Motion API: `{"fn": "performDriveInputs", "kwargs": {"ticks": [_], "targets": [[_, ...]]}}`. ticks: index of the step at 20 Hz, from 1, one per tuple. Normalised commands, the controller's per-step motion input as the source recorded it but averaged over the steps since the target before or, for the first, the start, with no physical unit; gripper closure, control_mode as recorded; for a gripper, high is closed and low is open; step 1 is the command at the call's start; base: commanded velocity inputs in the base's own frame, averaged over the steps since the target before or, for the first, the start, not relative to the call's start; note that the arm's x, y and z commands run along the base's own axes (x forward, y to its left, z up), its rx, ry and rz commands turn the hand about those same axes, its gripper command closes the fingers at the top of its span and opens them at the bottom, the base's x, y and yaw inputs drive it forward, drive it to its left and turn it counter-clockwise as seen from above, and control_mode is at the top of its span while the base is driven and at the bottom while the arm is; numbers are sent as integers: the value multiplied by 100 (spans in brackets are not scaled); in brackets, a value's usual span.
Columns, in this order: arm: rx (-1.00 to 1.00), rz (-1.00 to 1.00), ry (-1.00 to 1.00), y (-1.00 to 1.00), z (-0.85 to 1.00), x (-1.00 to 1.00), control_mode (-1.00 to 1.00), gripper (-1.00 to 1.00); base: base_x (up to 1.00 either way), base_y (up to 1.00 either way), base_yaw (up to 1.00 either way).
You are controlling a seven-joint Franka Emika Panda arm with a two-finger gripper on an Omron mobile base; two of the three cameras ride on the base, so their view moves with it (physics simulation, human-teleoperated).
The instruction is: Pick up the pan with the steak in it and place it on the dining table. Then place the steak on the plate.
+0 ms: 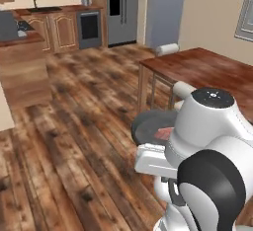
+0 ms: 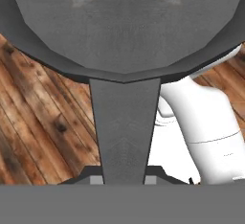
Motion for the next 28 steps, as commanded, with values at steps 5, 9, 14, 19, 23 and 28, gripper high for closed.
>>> {"fn": "performDriveInputs", "kwargs": {"ticks": [5,9,14,19,23,28], "targets": [[0,0,0,0,0,0,100,100,0,0,-50],[0,0,0,0,0,0,100,100,0,0,-50],[0,0,0,0,0,0,100,100,0,0,-50],[0,0,0,0,0,0,100,100,0,0,-50],[0,0,0,0,0,0,100,100,0,0,-50],[0,0,0,0,0,0,100,100,0,0,-50]]}}
